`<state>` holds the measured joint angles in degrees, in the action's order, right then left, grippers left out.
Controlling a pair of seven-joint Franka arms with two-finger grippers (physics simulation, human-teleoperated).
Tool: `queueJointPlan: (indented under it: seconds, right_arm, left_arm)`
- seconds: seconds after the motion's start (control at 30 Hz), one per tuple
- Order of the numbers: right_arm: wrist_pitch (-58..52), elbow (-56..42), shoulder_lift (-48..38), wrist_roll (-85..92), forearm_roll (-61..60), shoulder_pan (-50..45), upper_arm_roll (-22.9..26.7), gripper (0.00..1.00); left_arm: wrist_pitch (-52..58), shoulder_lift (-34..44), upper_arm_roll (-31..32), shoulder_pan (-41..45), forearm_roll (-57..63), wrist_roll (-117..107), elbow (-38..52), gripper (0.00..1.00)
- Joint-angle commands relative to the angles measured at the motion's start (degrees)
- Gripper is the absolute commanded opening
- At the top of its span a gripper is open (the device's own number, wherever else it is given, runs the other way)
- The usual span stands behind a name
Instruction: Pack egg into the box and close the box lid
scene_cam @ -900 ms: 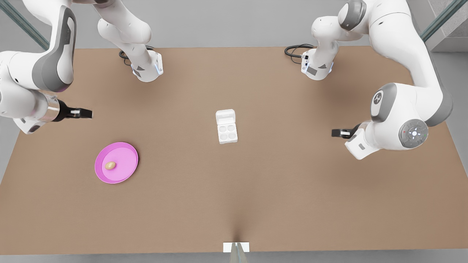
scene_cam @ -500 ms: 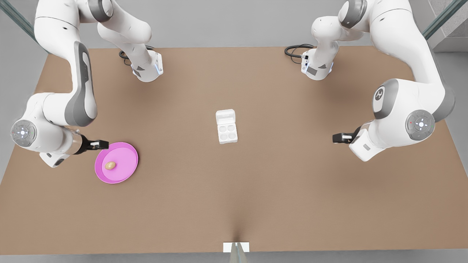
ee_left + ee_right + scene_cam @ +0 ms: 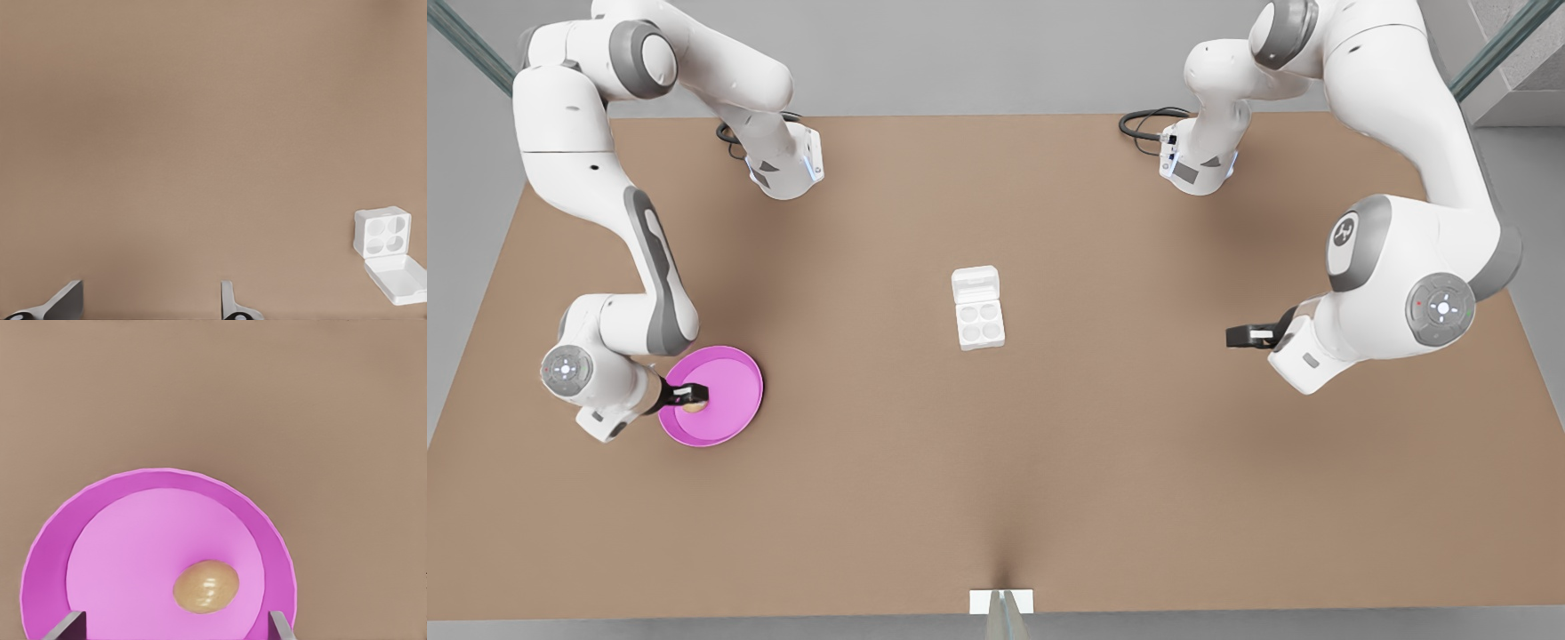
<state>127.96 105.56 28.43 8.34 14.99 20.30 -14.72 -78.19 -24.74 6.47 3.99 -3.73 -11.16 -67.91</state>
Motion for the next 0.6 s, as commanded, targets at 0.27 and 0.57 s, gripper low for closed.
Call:
queueJointPlan:
  seconds: [0.27,0.57]
  right_arm:
    - [21.72,8.61,0.93,-2.72,2.94,3.61,0.31,1.00]
    - [23.13,10.63,1.98,-11.51,2.67,4.84,-0.05,1.00]
  left_arm:
    - [0.67,-0.75,0.03,-0.12,-0.13,-4.84,0.33,1.00]
    - [-0.21,-1.27,0.03,0.23,-0.13,-4.75,0.33,1.00]
